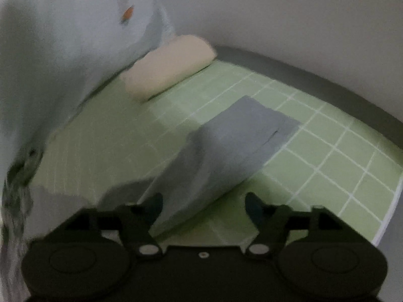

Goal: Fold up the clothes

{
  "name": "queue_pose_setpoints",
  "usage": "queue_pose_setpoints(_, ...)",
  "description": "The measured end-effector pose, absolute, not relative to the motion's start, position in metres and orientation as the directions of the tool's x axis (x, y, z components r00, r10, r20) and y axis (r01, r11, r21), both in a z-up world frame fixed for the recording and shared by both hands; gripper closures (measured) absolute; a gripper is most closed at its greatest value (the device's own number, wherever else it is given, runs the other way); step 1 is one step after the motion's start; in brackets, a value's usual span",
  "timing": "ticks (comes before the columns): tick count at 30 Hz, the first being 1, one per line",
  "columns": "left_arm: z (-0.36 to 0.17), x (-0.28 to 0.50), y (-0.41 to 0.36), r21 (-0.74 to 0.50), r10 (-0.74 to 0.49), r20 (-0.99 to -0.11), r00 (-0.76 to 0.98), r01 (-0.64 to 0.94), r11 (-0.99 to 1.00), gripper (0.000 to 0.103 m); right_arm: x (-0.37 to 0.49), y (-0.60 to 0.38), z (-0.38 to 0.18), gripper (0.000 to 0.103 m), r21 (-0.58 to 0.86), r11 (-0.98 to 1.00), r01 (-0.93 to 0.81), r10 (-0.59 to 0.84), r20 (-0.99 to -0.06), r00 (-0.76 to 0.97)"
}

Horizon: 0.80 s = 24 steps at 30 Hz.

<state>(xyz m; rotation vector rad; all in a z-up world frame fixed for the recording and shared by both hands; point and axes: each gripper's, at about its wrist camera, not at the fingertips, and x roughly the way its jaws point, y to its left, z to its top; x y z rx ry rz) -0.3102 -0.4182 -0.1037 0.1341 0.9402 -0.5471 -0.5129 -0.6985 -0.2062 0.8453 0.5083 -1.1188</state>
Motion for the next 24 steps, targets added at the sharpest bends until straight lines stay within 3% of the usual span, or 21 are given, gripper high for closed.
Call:
queue_pose_setpoints(4, -0.107, -0.319, -0.417, -0.111, -0.374, -0.801, 0.467, 0.499, 0.859, 0.0, -0.52, -0.719, -0.21, 0.024, 0.35, 0.129, 0.928, -0.594, -0.722, 0.355)
queue_pose_setpoints(6, -0.108, -0.323, -0.417, -0.104, -0.368, -0.805, 0.466, 0.5, 0.86, 0.0, -0.519, -0.73, -0.213, 0.031, 0.335, 0.14, 0.932, -0.597, -0.722, 0.35)
queue_pose_setpoints(8, -0.109, -0.327, -0.418, -0.102, -0.367, -0.806, 0.465, 0.502, 0.859, 0.0, -0.517, -0.74, -0.217, 0.066, 0.308, 0.177, 0.935, -0.582, -0.733, 0.351)
queue_pose_setpoints(9, -0.109, -0.328, -0.419, -0.099, -0.367, -0.805, 0.466, 0.504, 0.858, 0.0, -0.517, -0.741, -0.217, 0.073, 0.289, 0.208, 0.934, -0.586, -0.728, 0.356)
queue_pose_setpoints(10, -0.109, -0.33, -0.42, -0.096, -0.366, -0.804, 0.468, 0.506, 0.857, 0.0, -0.519, -0.739, -0.215, 0.09, 0.286, 0.231, 0.93, -0.587, -0.721, 0.368)
queue_pose_setpoints(11, -0.109, -0.331, -0.421, -0.09, -0.363, -0.804, 0.472, 0.507, 0.857, 0.0, -0.521, -0.737, -0.213, 0.092, 0.283, 0.254, 0.925, -0.588, -0.714, 0.38)
queue_pose_setpoints(16, -0.11, -0.331, -0.425, -0.072, -0.351, -0.797, 0.491, 0.5, 0.863, 0.0, -0.535, -0.697, -0.199, 0.095, 0.166, 0.283, 0.944, -0.684, -0.655, 0.321)
queue_pose_setpoints(21, -0.111, -0.332, -0.427, -0.07, -0.351, -0.801, 0.486, 0.505, 0.86, 0.0, -0.541, -0.682, -0.217, 0.091, 0.138, 0.299, 0.944, -0.624, -0.72, 0.303)
queue_pose_setpoints(22, -0.111, -0.333, -0.427, -0.068, -0.352, -0.799, 0.487, 0.509, 0.858, 0.0, -0.543, -0.681, -0.216, 0.087, 0.145, 0.3, 0.943, -0.622, -0.719, 0.308)
queue_pose_setpoints(24, -0.11, -0.334, -0.428, -0.068, -0.358, -0.796, 0.488, 0.515, 0.855, 0.0, -0.549, -0.683, -0.21, 0.06, 0.15, 0.284, 0.947, -0.648, -0.698, 0.305)
